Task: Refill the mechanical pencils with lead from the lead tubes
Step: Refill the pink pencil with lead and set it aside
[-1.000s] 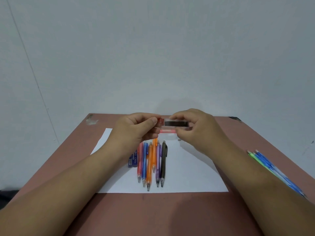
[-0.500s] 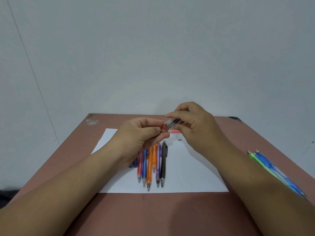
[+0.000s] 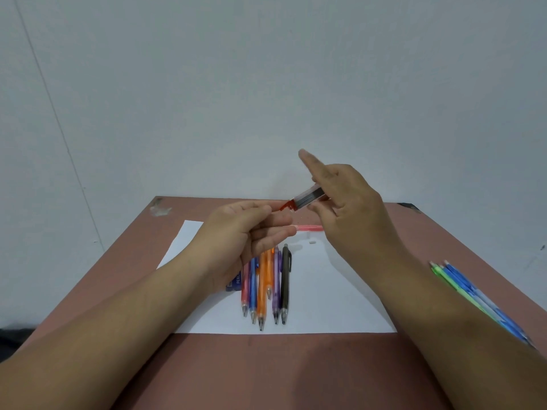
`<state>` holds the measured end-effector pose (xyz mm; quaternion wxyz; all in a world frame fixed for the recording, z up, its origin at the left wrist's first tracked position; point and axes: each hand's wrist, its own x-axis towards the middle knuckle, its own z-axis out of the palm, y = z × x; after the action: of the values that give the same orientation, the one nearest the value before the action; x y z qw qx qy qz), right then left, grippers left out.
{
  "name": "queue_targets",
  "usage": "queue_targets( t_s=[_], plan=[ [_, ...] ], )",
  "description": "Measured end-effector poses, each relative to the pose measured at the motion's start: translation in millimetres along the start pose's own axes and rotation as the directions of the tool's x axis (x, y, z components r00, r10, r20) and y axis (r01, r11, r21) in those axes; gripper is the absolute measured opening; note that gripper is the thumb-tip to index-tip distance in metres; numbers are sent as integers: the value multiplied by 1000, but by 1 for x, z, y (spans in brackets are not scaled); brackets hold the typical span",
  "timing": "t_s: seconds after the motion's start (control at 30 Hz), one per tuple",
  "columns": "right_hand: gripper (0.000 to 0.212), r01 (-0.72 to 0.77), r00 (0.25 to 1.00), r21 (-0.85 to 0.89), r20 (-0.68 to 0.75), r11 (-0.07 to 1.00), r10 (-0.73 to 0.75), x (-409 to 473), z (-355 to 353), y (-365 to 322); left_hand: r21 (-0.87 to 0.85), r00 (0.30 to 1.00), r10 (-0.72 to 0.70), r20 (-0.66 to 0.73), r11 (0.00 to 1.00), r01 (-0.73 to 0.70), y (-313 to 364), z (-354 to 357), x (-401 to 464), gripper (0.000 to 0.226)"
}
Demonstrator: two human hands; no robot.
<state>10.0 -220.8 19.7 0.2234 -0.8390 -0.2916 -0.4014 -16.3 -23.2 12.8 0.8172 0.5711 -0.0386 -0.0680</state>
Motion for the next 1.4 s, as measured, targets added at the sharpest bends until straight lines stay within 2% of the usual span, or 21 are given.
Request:
queue_targets(
  t_s=[0.1,0.23,0.27,0.4,0.6,0.67,0.77,0.83,1.0,1.13,1.2,1.33,1.4],
  plan=[
    [81,-5,1000,-26,-21,1000,4,0,0,0,-53,1000,3,3,999,-3,1,0,0,29],
    [46,-8,1000,161,-19,987,11,0,3,3,-59,999,-35,28,998,36,1,1,-1,34],
    [46,-11,1000,157,-13,988,13,0,3,3,-60,999,-42,30,997,44,1,1,-1,34],
    [80,2,1000,-11,15,1000,-2,1,-2,0,-68,997,-70,40,995,73,1,2,-2,35],
    [101,-88,995,29,53,996,86,1,-4,-6,-88,996,-82,42,992,85,1,1,-3,37],
    [93,-81,997,45,21,996,80,1,-4,-3,-98,995,-89,50,991,93,1,1,-2,38],
    [54,15,999,104,-38,994,-11,0,1,2,-135,993,-96,76,985,105,0,0,-1,40],
    [42,17,999,128,-29,992,-14,-1,4,5,-147,991,-101,85,983,113,0,-1,-1,41],
    [74,65,998,-71,-17,995,-66,1,-3,6,-146,988,-120,93,980,133,0,-2,-1,43],
    [89,28,999,-27,29,999,-27,5,-8,3,-170,987,-130,91,975,144,0,-3,-1,44],
    [86,41,999,-21,25,999,-41,8,-7,4,-177,987,-133,91,973,147,0,-3,0,44],
    [43,187,982,-34,-3,982,-188,19,-2,11,-191,987,-115,116,972,136,0,-4,0,47],
    [52,195,981,-45,20,980,-195,23,-3,11,-189,987,-107,121,974,129,0,-5,1,48]
  ],
)
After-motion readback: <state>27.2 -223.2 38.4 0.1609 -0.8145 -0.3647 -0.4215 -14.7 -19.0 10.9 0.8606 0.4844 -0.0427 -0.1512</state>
